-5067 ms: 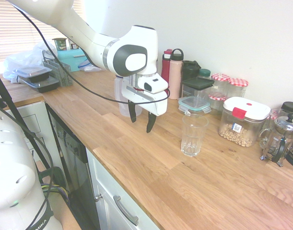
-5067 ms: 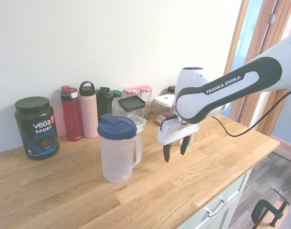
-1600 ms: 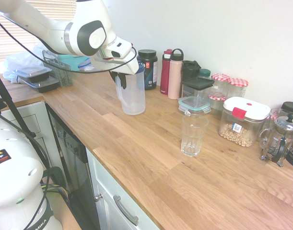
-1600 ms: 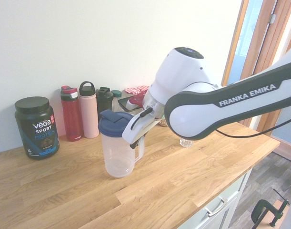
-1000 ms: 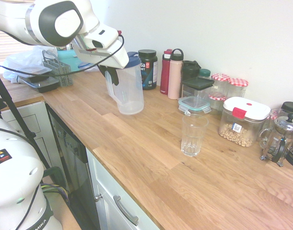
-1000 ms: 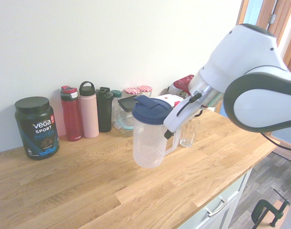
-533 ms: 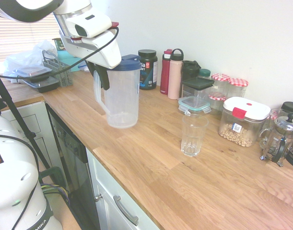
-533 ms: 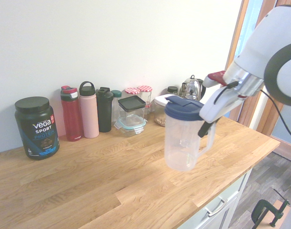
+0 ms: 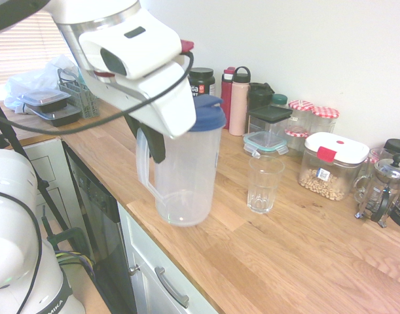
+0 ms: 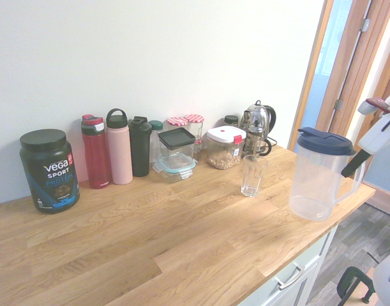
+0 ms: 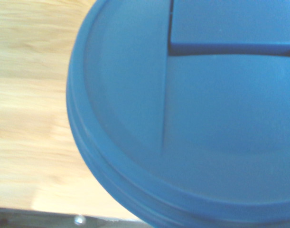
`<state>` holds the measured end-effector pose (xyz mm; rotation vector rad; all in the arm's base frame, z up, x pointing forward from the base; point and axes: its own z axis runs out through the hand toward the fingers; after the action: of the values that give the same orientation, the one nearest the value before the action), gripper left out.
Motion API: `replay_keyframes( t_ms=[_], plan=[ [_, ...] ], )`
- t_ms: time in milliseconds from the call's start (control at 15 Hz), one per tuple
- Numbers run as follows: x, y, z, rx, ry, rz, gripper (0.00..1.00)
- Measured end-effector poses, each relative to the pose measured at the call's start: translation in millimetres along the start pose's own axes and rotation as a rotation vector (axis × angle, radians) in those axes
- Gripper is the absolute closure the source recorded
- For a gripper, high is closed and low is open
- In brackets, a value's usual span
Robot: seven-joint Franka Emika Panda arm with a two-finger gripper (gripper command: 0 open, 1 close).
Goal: Pour me some water
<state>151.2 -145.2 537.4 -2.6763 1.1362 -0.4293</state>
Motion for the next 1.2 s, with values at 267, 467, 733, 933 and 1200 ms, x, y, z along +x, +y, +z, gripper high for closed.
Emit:
replay_keyframes(
  t_ms=[267, 467, 733, 933, 1200],
  plan=[
    [35, 50, 21, -0.004, 0.023, -0.09, 1.0],
    [77, 30, 34, -0.046, 0.023, -0.267, 1.0],
    [132, -32, 21, -0.195, -0.032, -0.433, 1.0],
    [159, -61, 26, -0.354, -0.091, -0.507, 1.0],
    [182, -96, 51, -0.603, -0.178, -0.585, 1.0]
  ],
)
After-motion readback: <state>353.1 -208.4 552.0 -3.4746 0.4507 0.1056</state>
